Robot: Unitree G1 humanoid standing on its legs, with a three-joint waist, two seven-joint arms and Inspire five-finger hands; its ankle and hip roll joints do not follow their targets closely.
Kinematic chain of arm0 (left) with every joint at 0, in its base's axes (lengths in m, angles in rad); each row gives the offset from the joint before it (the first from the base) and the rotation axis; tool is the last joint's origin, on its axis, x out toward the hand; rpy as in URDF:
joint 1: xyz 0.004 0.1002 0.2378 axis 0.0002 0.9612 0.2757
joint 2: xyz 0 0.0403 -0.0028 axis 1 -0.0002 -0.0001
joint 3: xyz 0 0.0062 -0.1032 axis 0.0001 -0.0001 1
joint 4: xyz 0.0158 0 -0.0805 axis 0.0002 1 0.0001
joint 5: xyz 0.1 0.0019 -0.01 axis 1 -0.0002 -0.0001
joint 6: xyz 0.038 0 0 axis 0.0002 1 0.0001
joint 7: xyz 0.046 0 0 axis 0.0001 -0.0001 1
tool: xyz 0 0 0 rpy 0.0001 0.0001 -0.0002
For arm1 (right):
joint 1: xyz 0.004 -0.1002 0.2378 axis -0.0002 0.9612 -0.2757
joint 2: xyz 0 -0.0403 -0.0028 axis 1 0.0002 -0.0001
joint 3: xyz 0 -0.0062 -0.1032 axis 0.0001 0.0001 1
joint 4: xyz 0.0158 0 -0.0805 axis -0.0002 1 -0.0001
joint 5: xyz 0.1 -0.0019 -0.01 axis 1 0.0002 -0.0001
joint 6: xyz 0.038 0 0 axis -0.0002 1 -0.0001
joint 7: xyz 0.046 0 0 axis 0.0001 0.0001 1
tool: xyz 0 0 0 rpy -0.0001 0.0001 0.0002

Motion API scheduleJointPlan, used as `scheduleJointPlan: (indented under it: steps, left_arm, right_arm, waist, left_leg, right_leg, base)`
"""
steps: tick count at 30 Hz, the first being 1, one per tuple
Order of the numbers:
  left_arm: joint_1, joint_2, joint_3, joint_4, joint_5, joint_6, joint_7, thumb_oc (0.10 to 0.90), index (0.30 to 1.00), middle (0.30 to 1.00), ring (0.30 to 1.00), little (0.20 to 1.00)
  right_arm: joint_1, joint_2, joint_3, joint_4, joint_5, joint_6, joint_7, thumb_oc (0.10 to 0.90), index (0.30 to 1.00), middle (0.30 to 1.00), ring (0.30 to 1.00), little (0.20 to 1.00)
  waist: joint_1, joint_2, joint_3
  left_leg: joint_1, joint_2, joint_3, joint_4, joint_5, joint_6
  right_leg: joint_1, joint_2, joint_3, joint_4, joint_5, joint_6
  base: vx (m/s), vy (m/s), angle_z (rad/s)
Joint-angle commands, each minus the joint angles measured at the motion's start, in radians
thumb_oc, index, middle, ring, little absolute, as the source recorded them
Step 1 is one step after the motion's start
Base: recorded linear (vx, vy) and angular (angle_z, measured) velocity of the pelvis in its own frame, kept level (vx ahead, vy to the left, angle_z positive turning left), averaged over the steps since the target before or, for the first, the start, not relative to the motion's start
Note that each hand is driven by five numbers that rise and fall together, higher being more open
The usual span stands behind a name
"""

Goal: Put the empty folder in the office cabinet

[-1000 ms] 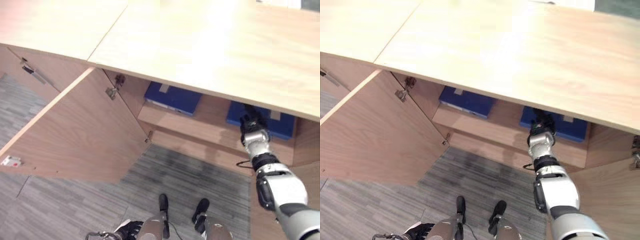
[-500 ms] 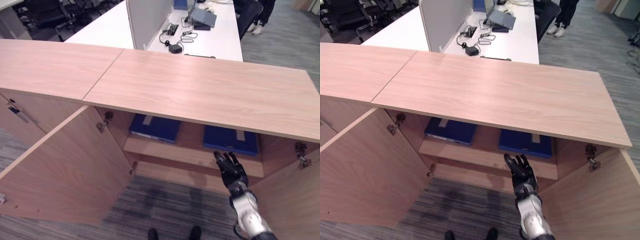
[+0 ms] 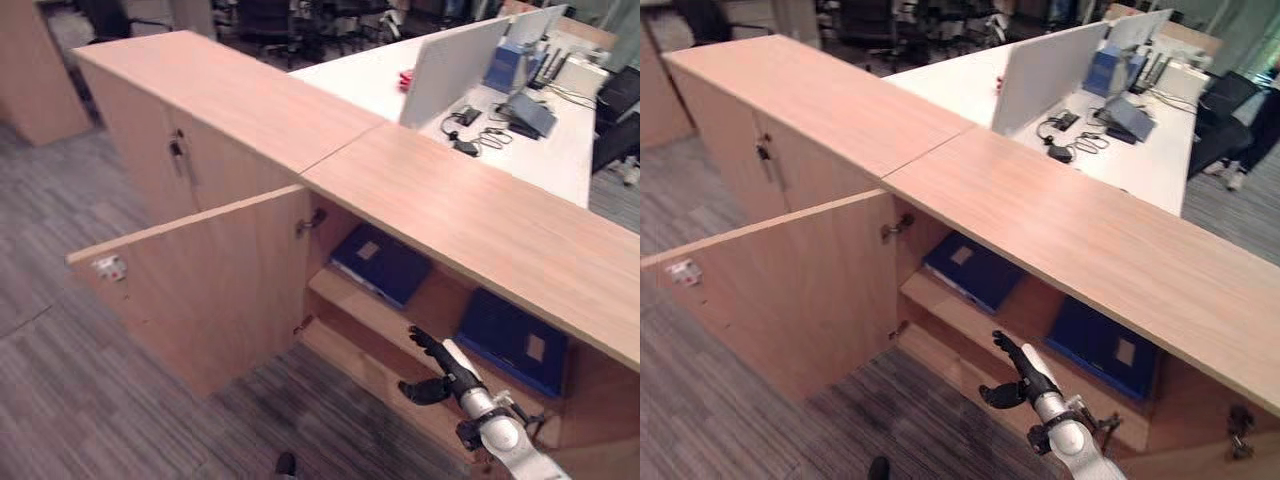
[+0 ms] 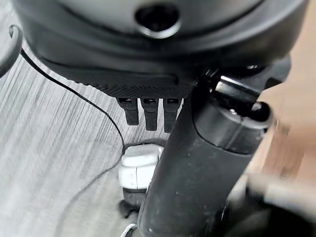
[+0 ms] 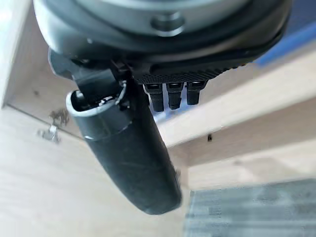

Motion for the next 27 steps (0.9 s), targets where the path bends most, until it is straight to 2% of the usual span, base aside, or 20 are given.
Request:
scheduleJointPlan:
  steps: [1, 2, 3, 5, 6, 7, 10, 13, 15, 16, 17, 19, 20, 21, 22, 23, 25, 26, 27]
  left_arm:
    - [-0.29, 0.007, 0.1, -0.062, -0.111, -0.149, 0.038, 0.8, 0.9, 0.9, 0.9, 0.9]
    - [-0.272, -0.004, 0.119, -0.071, -0.113, -0.153, 0.043, 0.8, 0.9, 0.9, 0.9, 0.9]
    - [-0.264, -0.006, 0.129, -0.068, -0.109, -0.151, 0.043, 0.8, 0.9, 0.9, 0.9, 0.9]
    - [-0.263, -0.009, 0.126, -0.051, -0.089, -0.15, 0.038, 0.8, 0.9, 0.9, 0.9, 0.9]
    - [-0.264, -0.009, 0.125, -0.051, -0.088, -0.15, 0.038, 0.8, 0.9, 0.9, 0.9, 0.9]
    - [-0.255, -0.012, 0.12, -0.053, -0.067, -0.149, 0.036, 0.8, 0.9, 0.9, 0.9, 0.9]
    - [-0.24, -0.008, 0.119, -0.061, -0.05, -0.144, 0.029, 0.8, 0.9, 0.9, 0.9, 0.9]
    - [-0.233, 0.004, 0.121, -0.056, -0.03, -0.139, 0.012, 0.8, 0.9, 0.9, 0.9, 0.9]
    - [-0.23, 0.013, 0.126, -0.063, -0.029, -0.138, 0.009, 0.8, 0.9, 0.9, 0.9, 0.9]
    - [-0.23, 0.013, 0.127, -0.063, -0.029, -0.138, 0.009, 0.8, 0.9, 0.9, 0.9, 0.9]
    - [-0.22, 0.017, 0.137, -0.076, -0.036, -0.139, 0.006, 0.8, 0.9, 0.9, 0.9, 0.9]
    - [-0.218, 0.023, 0.141, -0.084, -0.038, -0.14, 0.01, 0.8, 0.9, 0.9, 0.9, 0.9]
    - [-0.218, 0.025, 0.148, -0.094, -0.043, -0.14, 0.016, 0.8, 0.9, 0.9, 0.9, 0.9]
    - [-0.224, 0.024, 0.146, -0.097, -0.048, -0.141, 0.021, 0.8, 0.9, 0.9, 0.9, 0.9]
    - [-0.233, 0.021, 0.143, -0.099, -0.055, -0.142, 0.025, 0.8, 0.9, 0.9, 0.9, 0.9]
    - [-0.251, 0.015, 0.125, -0.106, -0.064, -0.143, 0.022, 0.8, 0.9, 0.9, 0.9, 0.9]
    - [-0.264, 0.012, 0.112, -0.121, -0.071, -0.147, 0.016, 0.8, 0.9, 0.9, 0.9, 0.9]
    - [-0.263, 0.013, 0.112, -0.122, -0.072, -0.146, 0.016, 0.8, 0.9, 0.9, 0.9, 0.9]
    - [-0.268, 0.004, 0.102, -0.125, -0.063, -0.148, 0.013, 0.8, 0.9, 0.9, 0.9, 0.9]
  right_arm:
    - [-0.108, -0.041, -0.022, -0.008, 0.079, -0.052, -0.031, 0.8, 0.9, 0.9, 0.9, 0.9]
    - [-0.105, -0.031, -0.03, 0.016, 0.072, -0.047, -0.032, 0.8, 0.9, 0.9, 0.9, 0.9]
    - [-0.095, -0.026, -0.037, 0.025, 0.066, -0.046, -0.026, 0.8, 0.9, 0.9, 0.9, 0.9]
    - [-0.074, -0.014, -0.064, 0.044, 0.07, -0.045, -0.028, 0.8, 0.9, 0.9, 0.9, 0.9]
    - [-0.073, -0.014, -0.064, 0.044, 0.07, -0.045, -0.027, 0.8, 0.9, 0.9, 0.9, 0.9]
    - [-0.063, -0.007, -0.082, 0.052, 0.078, -0.038, -0.024, 0.8, 0.9, 0.9, 0.9, 0.9]
    - [-0.051, 0.001, -0.098, 0.065, 0.089, -0.03, -0.02, 0.8, 0.9, 0.9, 0.9, 0.9]
    - [-0.061, 0.04, -0.12, 0.105, 0.108, -0.012, -0.016, 0.8, 0.9, 0.9, 0.9, 0.9]
    - [-0.068, 0.06, -0.122, 0.112, 0.11, -0.006, -0.01, 0.8, 0.9, 0.9, 0.9, 0.9]
    - [-0.07, 0.06, -0.121, 0.113, 0.11, -0.006, -0.01, 0.8, 0.9, 0.9, 0.9, 0.9]
    - [-0.077, 0.075, -0.118, 0.115, 0.106, 0.0, -0.005, 0.8, 0.9, 0.9, 0.9, 0.9]
    - [-0.083, 0.08, -0.112, 0.117, 0.108, 0.002, -0.002, 0.8, 0.9, 0.9, 0.9, 0.9]
    - [-0.091, 0.088, -0.107, 0.116, 0.111, 0.005, 0.002, 0.8, 0.9, 0.9, 0.9, 0.9]
    - [-0.095, 0.088, -0.103, 0.108, 0.117, 0.006, 0.006, 0.8, 0.9, 0.9, 0.9, 0.9]
    - [-0.095, 0.086, -0.102, 0.101, 0.13, 0.004, 0.01, 0.8, 0.9, 0.9, 0.9, 0.9]
    - [-0.081, 0.074, -0.109, 0.093, 0.144, 0.002, 0.009, 0.8, 0.9, 0.9, 0.9, 0.9]
    - [-0.055, 0.066, -0.12, 0.09, 0.136, 0.004, 0.013, 0.8, 0.9, 0.9, 0.9, 0.9]
    - [-0.053, 0.066, -0.12, 0.089, 0.136, 0.004, 0.013, 0.8, 0.9, 0.9, 0.9, 0.9]
    - [-0.037, 0.062, -0.126, 0.11, 0.132, 0.006, 0.013, 0.8, 0.9, 0.9, 0.9, 0.9]
  waist:
    - [-0.045, 0.022, 0.052]
    - [-0.05, 0.033, 0.048]
    - [-0.055, 0.036, 0.044]
    - [-0.076, 0.039, 0.039]
    - [-0.077, 0.04, 0.037]
    - [-0.087, 0.05, 0.026]
    - [-0.086, 0.055, 0.015]
    - [-0.075, 0.051, 0.012]
    - [-0.07, 0.048, 0.023]
    - [-0.07, 0.046, 0.025]
    - [-0.072, 0.05, 0.044]
    - [-0.073, 0.051, 0.055]
    - [-0.076, 0.056, 0.067]
    - [-0.085, 0.061, 0.075]
    - [-0.103, 0.065, 0.082]
    - [-0.117, 0.068, 0.084]
    - [-0.131, 0.07, 0.071]
    - [-0.133, 0.071, 0.07]
    - [-0.14, 0.07, 0.053]
  left_leg:
    - [0.045, 0.096, 0.164, 0.068, -0.086, -0.084]
    - [0.071, 0.137, 0.234, 0.053, -0.079, -0.085]
    - [0.083, 0.152, 0.26, 0.041, -0.066, -0.09]
    - [0.092, 0.193, 0.351, 0.016, -0.029, -0.094]
    - [0.092, 0.193, 0.35, 0.013, -0.026, -0.095]
    - [0.107, 0.212, 0.41, -0.026, -0.001, -0.097]
    - [0.096, 0.201, 0.395, -0.034, -0.002, -0.092]
    - [0.085, 0.156, 0.375, -0.038, -0.028, -0.062]
    - [0.1, 0.122, 0.369, -0.04, -0.057, -0.034]
    - [0.102, 0.118, 0.37, -0.039, -0.06, -0.03]
    - [0.137, 0.089, 0.373, -0.043, -0.092, -0.005]
    - [0.152, 0.078, 0.374, -0.044, -0.101, 0.005]
    - [0.17, 0.074, 0.372, -0.046, -0.111, 0.01]
    - [0.18, 0.071, 0.365, -0.049, -0.114, 0.01]
    - [0.185, 0.066, 0.345, -0.051, -0.112, 0.007]
    - [0.178, 0.055, 0.315, -0.049, -0.107, 0.001]
    - [0.169, 0.038, 0.272, -0.05, -0.111, 0.004]
    - [0.168, 0.039, 0.27, -0.05, -0.11, 0.003]
    - [0.167, 0.027, 0.255, -0.052, -0.112, 0.003]
  right_leg:
    - [0.052, -0.053, 0.036, -0.043, -0.027, 0.083]
    - [0.063, -0.064, 0.016, -0.042, -0.017, 0.085]
    - [0.074, -0.067, 0.002, -0.04, -0.013, 0.084]
    - [0.08, -0.082, -0.042, -0.029, -0.005, 0.085]
    - [0.08, -0.082, -0.044, -0.028, -0.005, 0.085]
    - [0.08, -0.092, -0.078, -0.018, -0.002, 0.084]
    - [0.083, -0.102, -0.093, -0.005, 0.006, 0.088]
    - [0.082, -0.154, -0.106, 0.062, 0.012, 0.101]
    - [0.065, -0.206, -0.104, 0.152, 0.016, 0.117]
    - [0.063, -0.214, -0.101, 0.163, 0.013, 0.121]
    - [0.025, -0.278, -0.076, 0.285, 0.059, 0.156]
    - [-0.001, -0.295, -0.046, 0.348, 0.08, 0.17]
    - [-0.045, -0.296, 0.002, 0.406, 0.089, 0.177]
    - [-0.084, -0.262, 0.057, 0.417, 0.073, 0.175]
    - [-0.117, -0.209, 0.111, 0.382, 0.035, 0.171]
    - [-0.11, -0.134, 0.147, 0.277, -0.019, 0.16]
    - [-0.084, -0.102, 0.162, 0.214, -0.046, 0.129]
    - [-0.081, -0.1, 0.159, 0.209, -0.045, 0.127]
    - [-0.058, -0.074, 0.181, 0.155, -0.051, 0.11]
  base:
    - [-0.03, 0.277, 1.27]
    - [0.0, 0.209, 1.06]
    - [-0.03, 0.275, 0.78]
    - [-0.08, 0.175, 0.65]
    - [-0.07, 0.225, 1.25]
    - [-0.01, 0.208, 1.11]
    - [0.06, 0.233, 0.81]
    - [0.13, 0.306, 0.81]
    - [0.11, 0.264, 0.56]
    - [0.16, 0.323, 0.34]
    - [0.11, 0.243, 0.15]
    - [0.11, 0.24, 0.05]
    - [0.11, 0.212, -0.04]
    - [0.11, 0.173, -0.1]
    - [0.15, 0.117, -0.14]
    - [0.14, 0.046, 0.1]
    - [0.09, -0.026, 0.71]
    - [0.11, -0.053, 1.07]
    - [0.05, -0.056, 0.86]
